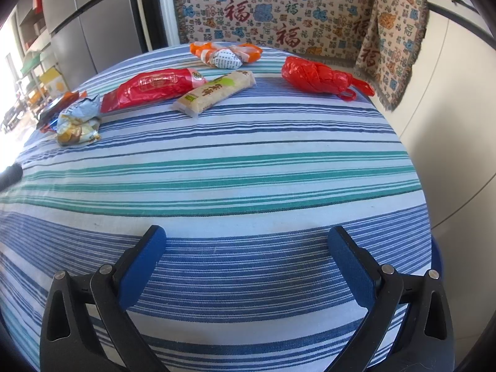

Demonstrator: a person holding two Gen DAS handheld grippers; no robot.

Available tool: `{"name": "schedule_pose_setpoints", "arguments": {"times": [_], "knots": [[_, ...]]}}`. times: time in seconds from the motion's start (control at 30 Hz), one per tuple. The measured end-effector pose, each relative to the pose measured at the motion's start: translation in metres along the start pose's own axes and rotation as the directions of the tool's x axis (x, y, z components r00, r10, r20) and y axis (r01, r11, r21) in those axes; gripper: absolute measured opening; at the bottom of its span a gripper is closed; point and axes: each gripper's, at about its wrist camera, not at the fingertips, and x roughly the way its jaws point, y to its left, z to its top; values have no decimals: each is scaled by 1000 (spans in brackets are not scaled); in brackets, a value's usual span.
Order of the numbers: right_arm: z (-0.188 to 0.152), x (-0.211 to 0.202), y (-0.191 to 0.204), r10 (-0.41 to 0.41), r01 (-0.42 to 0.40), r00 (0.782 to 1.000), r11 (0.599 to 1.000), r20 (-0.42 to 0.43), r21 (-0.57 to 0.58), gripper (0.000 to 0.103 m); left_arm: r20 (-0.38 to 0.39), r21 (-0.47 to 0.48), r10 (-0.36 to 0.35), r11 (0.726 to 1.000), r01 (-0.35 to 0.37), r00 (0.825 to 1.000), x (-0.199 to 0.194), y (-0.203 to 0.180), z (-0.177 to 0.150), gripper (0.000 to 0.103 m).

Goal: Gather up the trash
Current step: 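Grasp the crushed silver can on the orange bag with the left tool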

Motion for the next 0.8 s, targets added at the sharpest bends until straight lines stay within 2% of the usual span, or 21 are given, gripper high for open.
{"name": "schedule_pose_setpoints", "arguments": {"times": [0.07, 0.2, 0.37, 0.47, 0.53, 0.67, 0.8], "knots": [[0, 0, 0, 0, 0, 1000, 1000, 0, 0, 103, -17, 33, -22, 999, 22, 1000, 10, 0, 24, 84], [0, 0, 0, 0, 0, 1000, 1000, 0, 0, 103, -68, 104, -10, 994, 17, 998, 39, -2, 63, 84], [0, 0, 0, 0, 0, 1000, 1000, 0, -1, 103, -145, 153, 3, 988, 19, 989, 69, -2, 75, 84], [0, 0, 0, 0, 0, 1000, 1000, 0, -1, 103, -202, 120, -74, 988, 100, 977, 79, 5, 73, 82], [0, 0, 0, 0, 0, 1000, 1000, 0, -1, 103, -190, 119, -92, 986, 116, 978, 76, 7, 70, 53], [0, 0, 0, 0, 0, 1000, 1000, 0, -2, 103, -149, 80, -96, 991, 109, 984, 62, 20, 65, 52], [0, 0, -1, 1, -1, 1000, 1000, 0, -3, 103, -97, 67, -37, 997, 44, 995, 34, 30, 50, 52]]}}
